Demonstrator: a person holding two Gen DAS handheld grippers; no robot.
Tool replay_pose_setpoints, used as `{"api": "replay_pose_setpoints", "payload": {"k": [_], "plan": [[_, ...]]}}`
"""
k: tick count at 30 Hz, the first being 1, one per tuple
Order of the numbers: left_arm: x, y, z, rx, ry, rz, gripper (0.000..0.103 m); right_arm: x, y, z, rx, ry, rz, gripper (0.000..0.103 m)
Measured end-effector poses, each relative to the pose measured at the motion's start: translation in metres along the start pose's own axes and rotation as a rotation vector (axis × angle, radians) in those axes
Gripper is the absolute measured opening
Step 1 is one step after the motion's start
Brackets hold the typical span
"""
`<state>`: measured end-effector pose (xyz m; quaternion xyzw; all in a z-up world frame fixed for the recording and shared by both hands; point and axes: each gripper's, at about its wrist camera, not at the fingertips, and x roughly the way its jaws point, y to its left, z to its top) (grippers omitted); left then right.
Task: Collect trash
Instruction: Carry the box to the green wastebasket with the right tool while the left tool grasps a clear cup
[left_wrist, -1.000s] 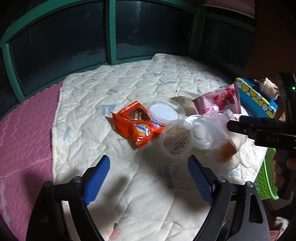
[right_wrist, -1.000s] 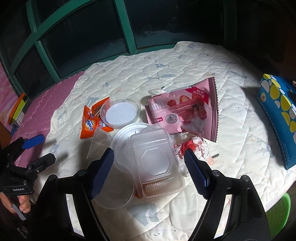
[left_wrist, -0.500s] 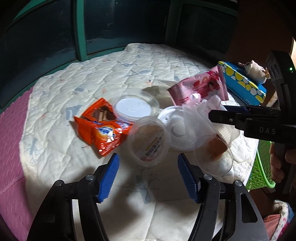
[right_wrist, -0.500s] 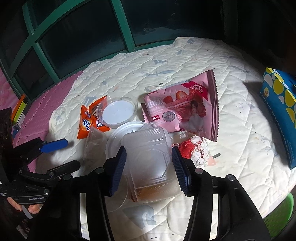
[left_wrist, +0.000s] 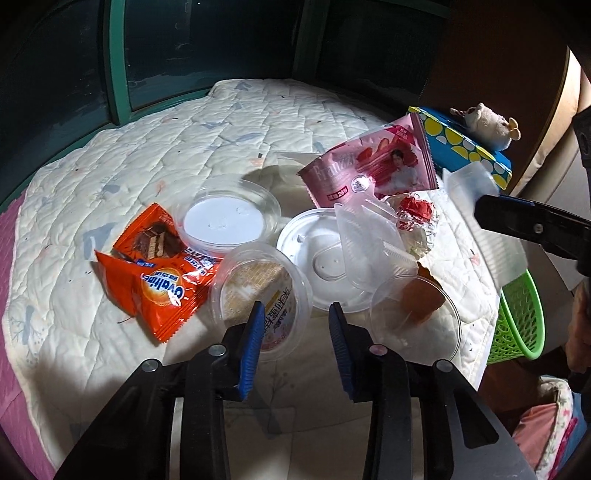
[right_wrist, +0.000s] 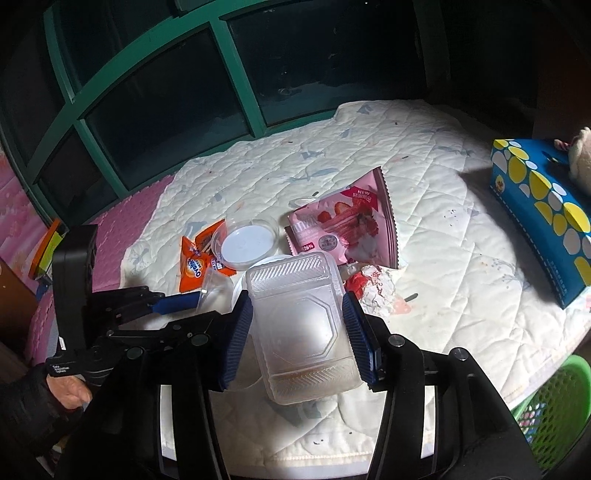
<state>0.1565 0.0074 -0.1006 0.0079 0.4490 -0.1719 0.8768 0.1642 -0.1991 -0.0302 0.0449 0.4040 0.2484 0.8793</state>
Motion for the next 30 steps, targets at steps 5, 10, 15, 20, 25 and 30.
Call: {"api": "replay_pose_setpoints", "payload": {"k": [5, 10, 15, 20, 25, 30], "plan": [[0.004, 0.003, -0.001, -0.005, -0.006, -0.004, 0.020, -0.018, 0.000, -0.009, 0.020, -0.033, -0.020, 0.051], [-0.005, 0.006, -0.001, -0.024, -0.026, -0.007, 0.014, -0.037, -0.008, -0.022, 0.061, -0.061, -0.040, 0.051], [-0.020, 0.007, -0.004, -0.041, -0.043, -0.020, 0.012, -0.050, -0.019, -0.038, 0.111, -0.072, -0.060, 0.051], [-0.047, 0.000, -0.004, -0.038, -0.084, -0.029, 0.012, -0.066, -0.032, -0.057, 0.149, -0.084, -0.096, 0.051], [-0.077, -0.021, 0.003, -0.003, -0.139, -0.069, 0.012, -0.081, -0.048, -0.076, 0.173, -0.092, -0.166, 0.051], [-0.091, -0.059, 0.013, 0.053, -0.168, -0.123, 0.012, -0.095, -0.083, -0.096, 0.238, -0.093, -0.227, 0.051]]}}
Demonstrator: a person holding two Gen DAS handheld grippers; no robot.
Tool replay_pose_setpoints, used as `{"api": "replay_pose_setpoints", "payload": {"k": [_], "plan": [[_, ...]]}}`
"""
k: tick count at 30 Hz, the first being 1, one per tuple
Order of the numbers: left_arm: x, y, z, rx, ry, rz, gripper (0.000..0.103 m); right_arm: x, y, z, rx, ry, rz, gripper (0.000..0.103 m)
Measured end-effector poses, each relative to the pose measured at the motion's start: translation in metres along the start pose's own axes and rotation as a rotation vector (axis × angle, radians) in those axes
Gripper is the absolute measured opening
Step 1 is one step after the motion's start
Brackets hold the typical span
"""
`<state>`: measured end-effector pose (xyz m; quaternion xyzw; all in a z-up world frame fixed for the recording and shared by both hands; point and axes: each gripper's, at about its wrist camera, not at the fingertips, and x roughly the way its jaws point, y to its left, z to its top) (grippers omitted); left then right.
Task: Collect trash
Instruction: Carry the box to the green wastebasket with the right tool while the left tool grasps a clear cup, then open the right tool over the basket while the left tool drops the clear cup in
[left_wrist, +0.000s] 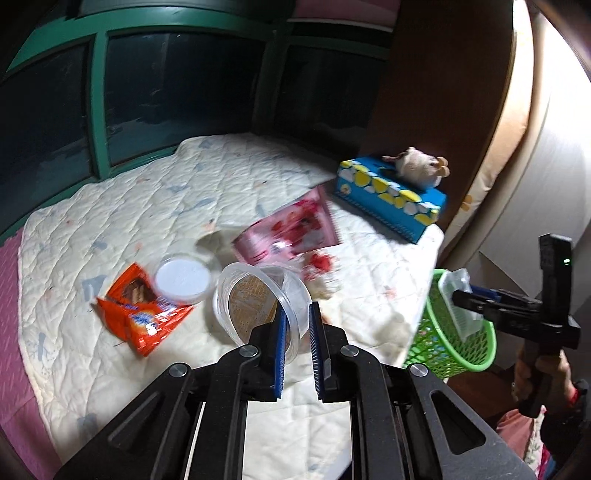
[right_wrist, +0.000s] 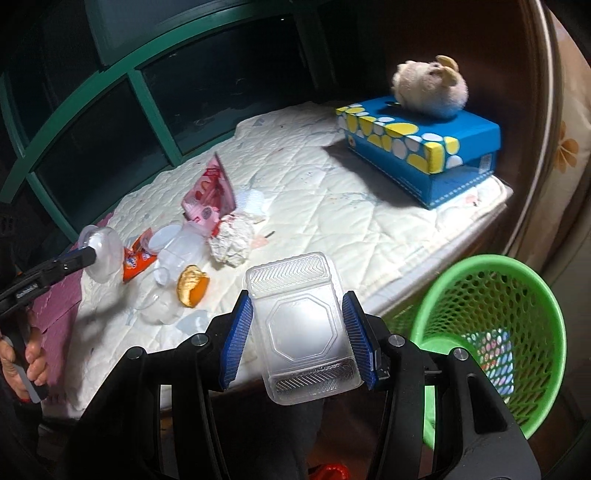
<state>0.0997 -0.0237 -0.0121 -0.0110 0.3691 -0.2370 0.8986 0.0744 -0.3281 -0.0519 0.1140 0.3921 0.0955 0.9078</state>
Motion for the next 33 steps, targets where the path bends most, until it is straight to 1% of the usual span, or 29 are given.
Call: {"api": "replay_pose_setpoints", "payload": {"k": [4, 6, 12, 16, 18, 20, 24, 28, 33], "plan": [[0.008, -0.033, 0.007, 0.040, 0.001, -0.057, 0.012, 0.000, -0.037, -0.011, 0.060, 0.017, -0.066, 0.051], [0.017, -0.048, 0.010, 0.046, 0.015, -0.092, 0.012, 0.002, -0.054, -0.016, 0.090, 0.028, -0.100, 0.051], [0.046, -0.093, 0.016, 0.083, 0.052, -0.155, 0.012, 0.010, -0.108, -0.039, 0.178, 0.061, -0.197, 0.052], [0.062, -0.120, 0.019, 0.114, 0.076, -0.184, 0.012, 0.015, -0.136, -0.053, 0.231, 0.086, -0.217, 0.052], [0.072, -0.135, 0.019, 0.136, 0.092, -0.199, 0.012, 0.015, -0.146, -0.058, 0.248, 0.092, -0.223, 0.054], [0.080, -0.148, 0.019, 0.156, 0.108, -0.213, 0.012, 0.016, -0.152, -0.061, 0.267, 0.099, -0.217, 0.060], [0.098, -0.171, 0.018, 0.188, 0.138, -0.243, 0.012, 0.011, -0.160, -0.067, 0.281, 0.093, -0.225, 0.061], [0.113, -0.196, 0.017, 0.227, 0.169, -0.271, 0.012, -0.005, -0.163, -0.072, 0.284, 0.072, -0.239, 0.061], [0.135, -0.224, 0.013, 0.260, 0.209, -0.309, 0.012, -0.034, -0.169, -0.076, 0.295, 0.027, -0.260, 0.066]]}}
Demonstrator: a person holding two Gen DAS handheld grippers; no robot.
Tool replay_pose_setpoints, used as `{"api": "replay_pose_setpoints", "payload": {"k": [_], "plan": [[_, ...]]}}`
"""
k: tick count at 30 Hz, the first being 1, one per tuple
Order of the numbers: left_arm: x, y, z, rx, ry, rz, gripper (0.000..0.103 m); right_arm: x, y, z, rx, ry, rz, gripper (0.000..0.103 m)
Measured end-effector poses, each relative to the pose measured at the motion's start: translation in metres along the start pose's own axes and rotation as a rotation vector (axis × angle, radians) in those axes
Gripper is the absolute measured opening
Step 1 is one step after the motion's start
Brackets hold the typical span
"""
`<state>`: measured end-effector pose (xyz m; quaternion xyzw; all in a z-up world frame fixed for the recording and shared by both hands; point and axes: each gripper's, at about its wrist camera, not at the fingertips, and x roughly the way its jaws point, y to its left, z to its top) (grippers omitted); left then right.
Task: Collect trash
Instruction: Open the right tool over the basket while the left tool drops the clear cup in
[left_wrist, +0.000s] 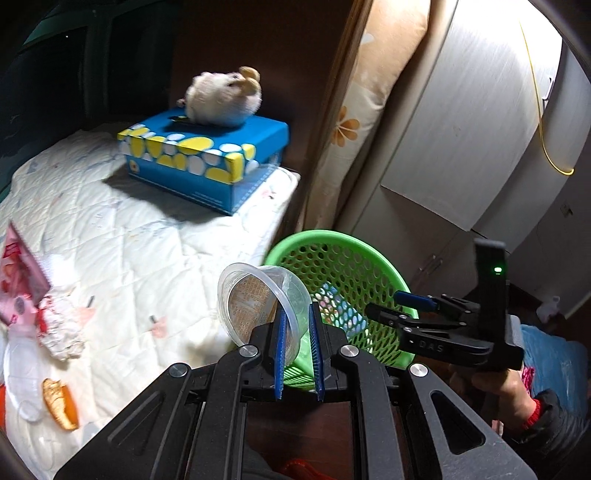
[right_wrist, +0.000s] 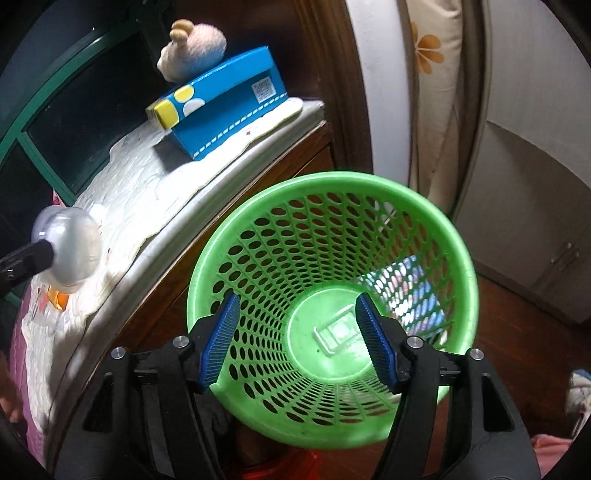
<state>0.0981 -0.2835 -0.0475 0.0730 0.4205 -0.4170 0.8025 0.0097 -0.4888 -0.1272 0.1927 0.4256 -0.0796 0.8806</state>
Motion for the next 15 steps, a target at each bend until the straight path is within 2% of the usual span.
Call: {"api": "replay_pose_setpoints", "payload": {"k": [8, 15], "plan": [[0.050, -0.030, 0.008, 0.023, 0.081, -0.072, 0.012, -0.036, -0.017, -0.012, -0.019, -0.076, -0.066, 0.070], [0.097, -0.052, 0.012, 0.034, 0.167, -0.103, 0.012, -0.045, -0.039, -0.028, 0.042, -0.079, -0.073, 0.071]]}}
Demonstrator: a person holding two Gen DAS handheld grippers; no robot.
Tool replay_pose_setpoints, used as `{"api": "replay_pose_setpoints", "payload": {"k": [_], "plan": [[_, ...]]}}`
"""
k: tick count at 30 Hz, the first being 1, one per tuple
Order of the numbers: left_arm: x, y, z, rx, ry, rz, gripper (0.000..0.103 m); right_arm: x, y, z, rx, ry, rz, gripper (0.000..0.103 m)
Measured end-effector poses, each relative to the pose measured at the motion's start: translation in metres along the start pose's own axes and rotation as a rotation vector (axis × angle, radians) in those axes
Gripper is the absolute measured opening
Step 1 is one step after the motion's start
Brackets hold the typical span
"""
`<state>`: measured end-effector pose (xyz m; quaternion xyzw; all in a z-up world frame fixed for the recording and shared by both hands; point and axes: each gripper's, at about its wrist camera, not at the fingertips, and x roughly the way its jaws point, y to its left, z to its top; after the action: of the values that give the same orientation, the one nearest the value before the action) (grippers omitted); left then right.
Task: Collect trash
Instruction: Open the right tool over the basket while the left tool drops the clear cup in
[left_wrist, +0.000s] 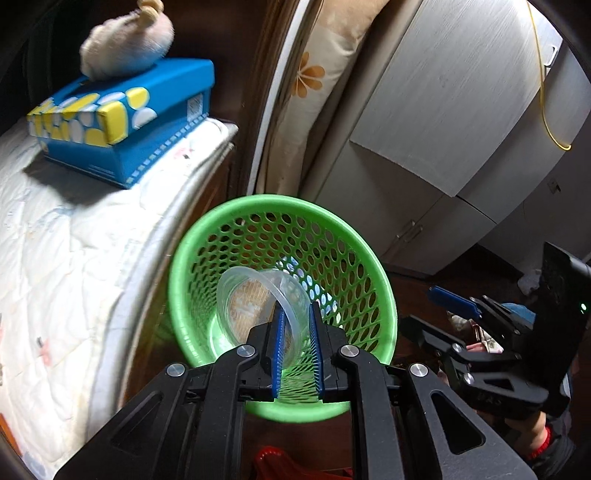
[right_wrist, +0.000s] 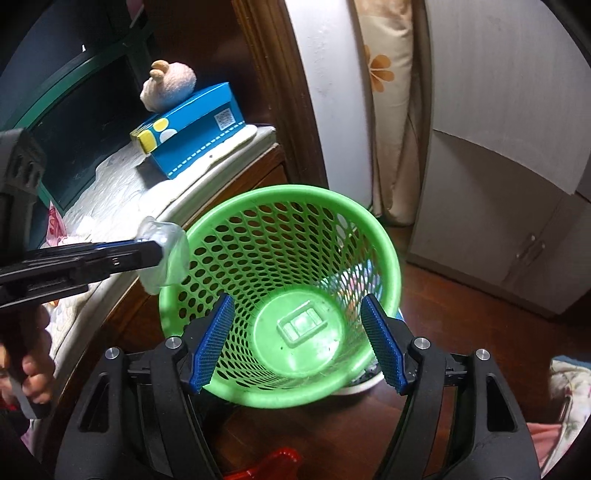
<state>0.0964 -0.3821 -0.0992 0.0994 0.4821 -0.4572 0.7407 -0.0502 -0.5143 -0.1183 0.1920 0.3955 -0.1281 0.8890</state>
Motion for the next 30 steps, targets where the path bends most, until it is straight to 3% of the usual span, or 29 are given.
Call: {"api": "replay_pose_setpoints", "payload": {"k": [9, 13, 17, 23, 30], "plan": [[0.045, -0.008, 0.005, 0.014, 0.095, 0.024, 0.013, 0.002, -0.017, -0.010, 0.046, 0.015, -0.006, 0.071], [0.057, -0.005, 0.004, 0.004, 0.122, 0.029, 0.030, 0.006, -0.018, -0.013, 0.055, 0.023, -0.001, 0.071], [0.061, -0.002, 0.000, -0.009, 0.135, 0.029, 0.031, 0.007, -0.019, -0.014, 0.063, 0.022, 0.005, 0.071], [0.048, 0.004, -0.006, -0.030, 0.118, 0.024, 0.031, 0.003, -0.013, -0.011, 0.051, 0.015, 0.013, 0.071], [0.001, 0.011, -0.015, -0.042, 0.040, 0.052, 0.031, -0.006, 0.006, -0.006, 0.018, 0.001, 0.040, 0.072]]}}
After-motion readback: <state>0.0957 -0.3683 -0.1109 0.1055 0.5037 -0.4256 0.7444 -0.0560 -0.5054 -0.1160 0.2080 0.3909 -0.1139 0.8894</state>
